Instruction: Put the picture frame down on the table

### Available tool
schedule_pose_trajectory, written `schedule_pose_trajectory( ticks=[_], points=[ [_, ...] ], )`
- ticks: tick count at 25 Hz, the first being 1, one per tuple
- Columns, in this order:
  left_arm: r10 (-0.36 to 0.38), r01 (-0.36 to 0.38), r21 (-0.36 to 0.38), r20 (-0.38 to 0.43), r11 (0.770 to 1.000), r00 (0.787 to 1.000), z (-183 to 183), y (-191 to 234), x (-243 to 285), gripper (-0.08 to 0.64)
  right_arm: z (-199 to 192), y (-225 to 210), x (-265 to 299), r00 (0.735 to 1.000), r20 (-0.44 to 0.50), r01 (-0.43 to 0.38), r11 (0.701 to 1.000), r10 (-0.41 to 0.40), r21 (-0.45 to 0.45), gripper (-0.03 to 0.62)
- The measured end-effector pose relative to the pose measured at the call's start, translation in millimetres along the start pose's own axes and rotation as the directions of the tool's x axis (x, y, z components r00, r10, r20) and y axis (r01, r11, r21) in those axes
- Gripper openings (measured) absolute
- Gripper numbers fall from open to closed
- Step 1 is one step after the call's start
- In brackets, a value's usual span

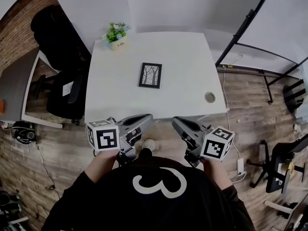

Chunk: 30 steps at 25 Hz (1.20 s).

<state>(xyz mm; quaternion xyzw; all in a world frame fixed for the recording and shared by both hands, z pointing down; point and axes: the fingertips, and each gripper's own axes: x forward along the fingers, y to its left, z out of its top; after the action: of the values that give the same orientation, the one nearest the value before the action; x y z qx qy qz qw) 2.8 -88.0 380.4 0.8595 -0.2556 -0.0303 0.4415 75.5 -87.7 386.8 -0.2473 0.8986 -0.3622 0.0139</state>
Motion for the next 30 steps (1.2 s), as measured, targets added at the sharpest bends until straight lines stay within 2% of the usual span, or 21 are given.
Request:
schedule_pose_trajectory(
  ticks=[4, 12, 21, 30],
  points=[
    [-0.009, 0.008, 0.006, 0.006, 1.000, 1.000, -26, -28, -3, 0.015, -15, 19, -28, 0.999, 0.021, -0.045, 0.998, 0.044, 0.035, 0.023],
    [-0.007, 0.007, 0.009, 0.019, 1.000, 1.000, -70, -59, -6, 0.015, -44, 37, -61, 0.998, 0.000, -0.056, 0.998, 0.056, 0.012, 0.023],
    [-0.017, 0.015, 0.033, 0.049, 0.999, 0.999, -92, -90, -10, 0.015, -50, 59, -91, 0.997, 0.013, -0.081, 0.996, 0.081, -0.030, 0.022],
    [-0.031, 0.029, 0.047, 0.037, 0.998, 0.999, -105, -108, -1, 0.015, -56, 66, -117, 0.996, 0.047, -0.075, 0.996, 0.077, -0.045, 0.023]
  ],
)
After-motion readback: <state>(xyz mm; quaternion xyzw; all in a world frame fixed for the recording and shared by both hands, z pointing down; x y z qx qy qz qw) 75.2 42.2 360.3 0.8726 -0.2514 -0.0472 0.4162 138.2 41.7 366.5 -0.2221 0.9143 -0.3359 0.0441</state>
